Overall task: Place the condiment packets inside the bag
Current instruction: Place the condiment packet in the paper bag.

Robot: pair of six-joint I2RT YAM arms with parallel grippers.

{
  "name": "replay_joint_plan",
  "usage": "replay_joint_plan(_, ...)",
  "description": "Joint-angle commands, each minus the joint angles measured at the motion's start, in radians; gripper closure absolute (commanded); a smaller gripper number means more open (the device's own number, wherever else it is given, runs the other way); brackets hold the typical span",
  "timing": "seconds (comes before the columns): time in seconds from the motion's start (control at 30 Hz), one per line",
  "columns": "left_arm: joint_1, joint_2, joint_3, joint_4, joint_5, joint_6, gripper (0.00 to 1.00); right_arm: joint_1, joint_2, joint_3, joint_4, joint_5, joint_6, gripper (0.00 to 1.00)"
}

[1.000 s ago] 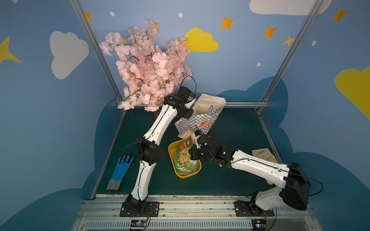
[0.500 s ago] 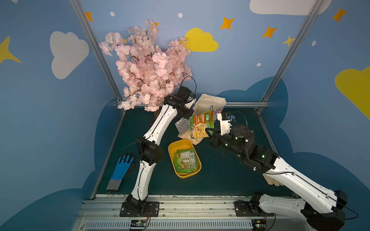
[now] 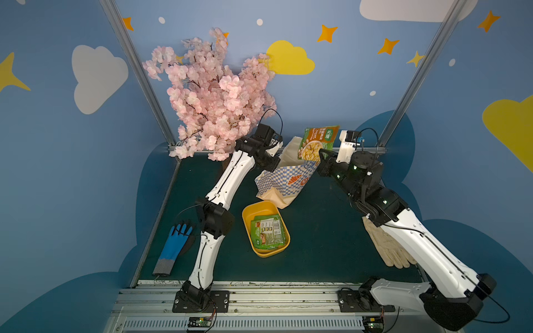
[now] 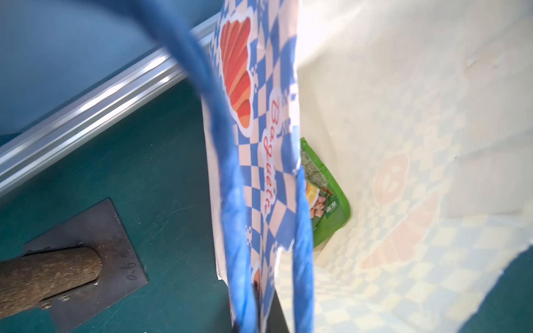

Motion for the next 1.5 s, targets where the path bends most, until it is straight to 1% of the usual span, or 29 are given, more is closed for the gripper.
replay_joint_plan(0.0,-0.001,-0.037,0.023,-0.021,0.05,-0.026,0.97,-0.028,0.079,0.06,0.043,0.032,0.04,1.0)
replay_joint_plan(0.17,0.001,-0.038,0.025,-0.017,0.061,-0.033,0.97,-0.033,0.204,0.123,0.013,0.027,0.049,1.0)
replay_joint_plan(0.37,0.003,-0.041,0.024,-0.015,0.056,-0.029,0.97,-0.034,0.294,0.159,-0.01,0.036,0.061,1.0)
replay_joint_plan(0.57,0.01,-0.038,0.023,-0.013,0.05,-0.031,0.97,-0.036,0.365,0.212,-0.086,0.072,0.093,1.0)
replay_joint_plan(0.6,0.011,-0.037,0.023,-0.011,0.051,-0.031,0.97,-0.036,0.378,0.223,-0.098,0.07,0.098,0.85)
replay_joint_plan(0.63,0.012,-0.037,0.023,-0.01,0.053,-0.033,0.97,-0.038,0.391,0.24,-0.116,0.064,0.098,0.64)
replay_joint_plan(0.67,0.014,-0.036,0.023,-0.008,0.054,-0.033,0.97,-0.037,0.404,0.258,-0.138,0.055,0.098,0.47)
replay_joint_plan(0.7,0.013,-0.035,0.023,-0.006,0.054,-0.035,0.97,-0.036,0.412,0.271,-0.158,0.051,0.098,0.37)
replay_joint_plan(0.77,0.016,-0.032,0.023,0.001,0.056,-0.041,0.97,-0.036,0.413,0.282,-0.177,0.047,0.092,0.28)
replay_joint_plan(0.83,0.02,-0.027,0.024,0.008,0.064,-0.055,0.97,-0.035,0.401,0.277,-0.182,0.055,0.089,0.22)
replay_joint_plan(0.93,0.035,-0.017,0.026,0.02,0.097,-0.096,0.97,-0.032,0.366,0.256,-0.209,0.088,0.099,0.18)
replay_joint_plan(1.03,0.062,-0.002,0.033,0.027,0.136,-0.161,0.97,-0.026,0.309,0.197,-0.229,0.167,0.122,0.17)
replay_joint_plan(1.2,0.105,0.011,0.032,0.037,0.172,-0.23,0.97,-0.023,0.23,0.086,-0.236,0.25,0.185,0.16)
replay_joint_plan(1.4,0.121,0.001,0.0,0.036,0.116,-0.243,0.97,0.008,0.171,-0.07,-0.161,0.268,0.264,0.14)
replay_joint_plan(1.47,0.122,-0.01,-0.03,0.045,0.123,-0.248,0.97,0.02,0.178,-0.1,-0.121,0.264,0.289,0.13)
